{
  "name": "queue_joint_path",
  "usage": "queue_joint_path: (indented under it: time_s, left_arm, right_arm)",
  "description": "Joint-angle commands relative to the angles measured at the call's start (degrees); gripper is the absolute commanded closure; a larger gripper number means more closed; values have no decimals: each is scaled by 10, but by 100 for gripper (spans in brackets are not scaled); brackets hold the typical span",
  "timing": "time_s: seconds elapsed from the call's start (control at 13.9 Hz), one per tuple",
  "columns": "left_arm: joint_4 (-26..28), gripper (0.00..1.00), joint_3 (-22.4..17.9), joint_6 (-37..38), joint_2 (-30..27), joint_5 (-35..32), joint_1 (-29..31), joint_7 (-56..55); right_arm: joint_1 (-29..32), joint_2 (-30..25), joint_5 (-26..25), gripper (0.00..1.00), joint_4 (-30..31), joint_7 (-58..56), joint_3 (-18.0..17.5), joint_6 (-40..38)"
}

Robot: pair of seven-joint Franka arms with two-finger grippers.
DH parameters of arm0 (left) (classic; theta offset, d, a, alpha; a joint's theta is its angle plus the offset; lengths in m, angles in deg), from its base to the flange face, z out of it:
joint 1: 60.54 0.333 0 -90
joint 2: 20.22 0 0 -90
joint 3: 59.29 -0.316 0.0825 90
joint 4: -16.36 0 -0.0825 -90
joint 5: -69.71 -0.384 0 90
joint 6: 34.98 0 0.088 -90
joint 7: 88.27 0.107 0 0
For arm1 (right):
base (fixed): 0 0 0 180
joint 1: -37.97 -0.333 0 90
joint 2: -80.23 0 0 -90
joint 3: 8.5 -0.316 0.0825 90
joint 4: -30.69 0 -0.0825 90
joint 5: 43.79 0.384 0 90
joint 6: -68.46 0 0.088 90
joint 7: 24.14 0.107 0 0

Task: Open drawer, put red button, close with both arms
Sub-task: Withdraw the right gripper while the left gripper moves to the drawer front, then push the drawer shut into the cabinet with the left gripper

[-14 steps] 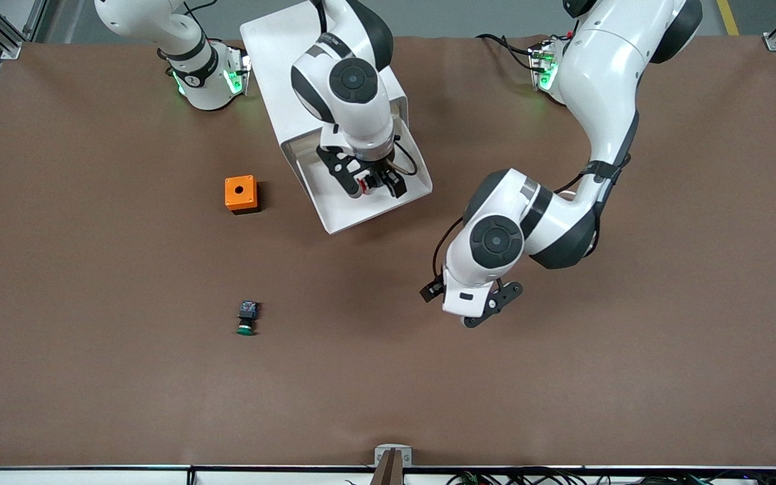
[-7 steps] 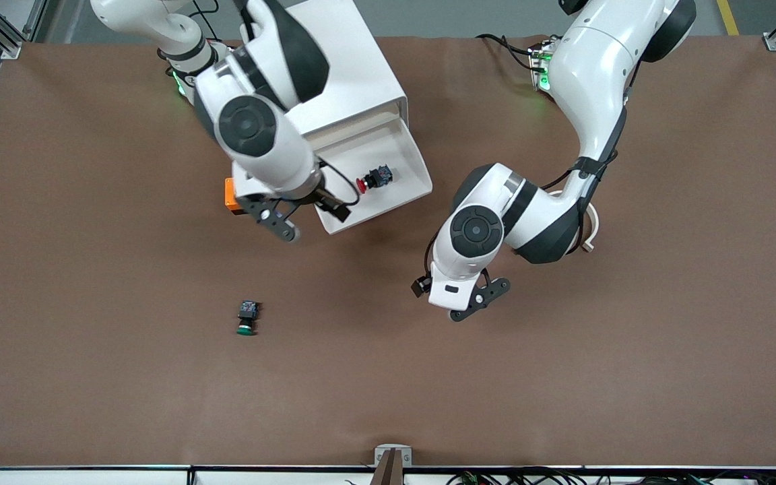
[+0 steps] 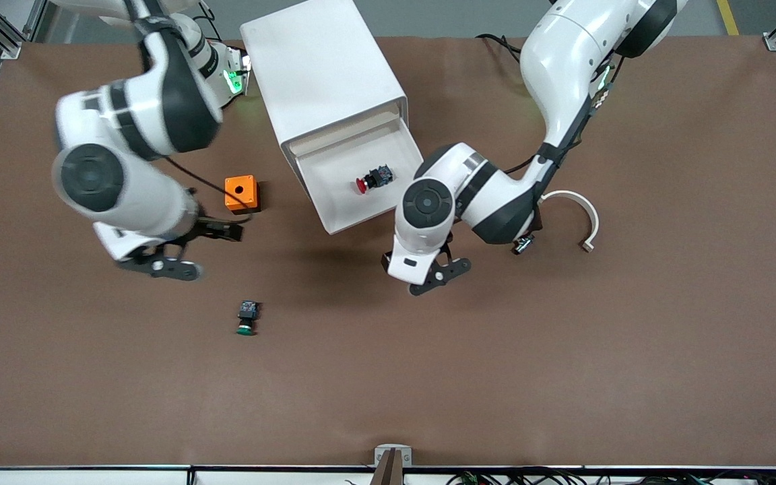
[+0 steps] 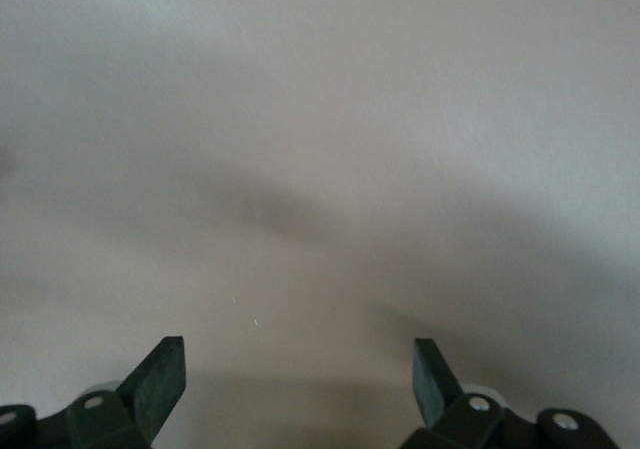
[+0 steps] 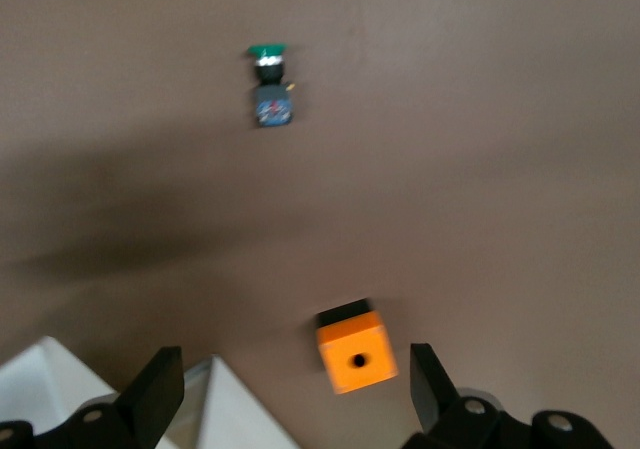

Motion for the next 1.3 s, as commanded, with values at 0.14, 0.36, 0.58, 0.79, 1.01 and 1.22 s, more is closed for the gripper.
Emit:
queue_joint_path:
  time_s: [0.14, 0.36, 0.58, 0.79, 1.01, 1.22]
  left_arm:
    - [13, 0, -2, -6, -3, -15, -51, -4]
    - [12, 0, -2, -6, -3, -8, -78, -14]
    - [14, 0, 1, -6, -2, -1, -98, -35]
    - [21, 0, 9, -3, -4, 11, -104, -47]
    - [32, 0, 12, 0, -6, 53, -104, -59]
    - [42, 0, 12, 0, -6, 95, -110, -64]
  right_arm:
    - [97, -53, -19, 0, 7, -130, -13, -26]
    - [154, -76, -19, 0, 8, -213, -13, -35]
    - [192, -86, -20, 0, 7, -251, -13, -37]
    - [193, -85, -45, 0, -9, -250, -14, -55]
    - [193, -82, -45, 0, -21, -242, -14, -67]
    - [194, -81, -45, 0, -35, -242, -13, -67]
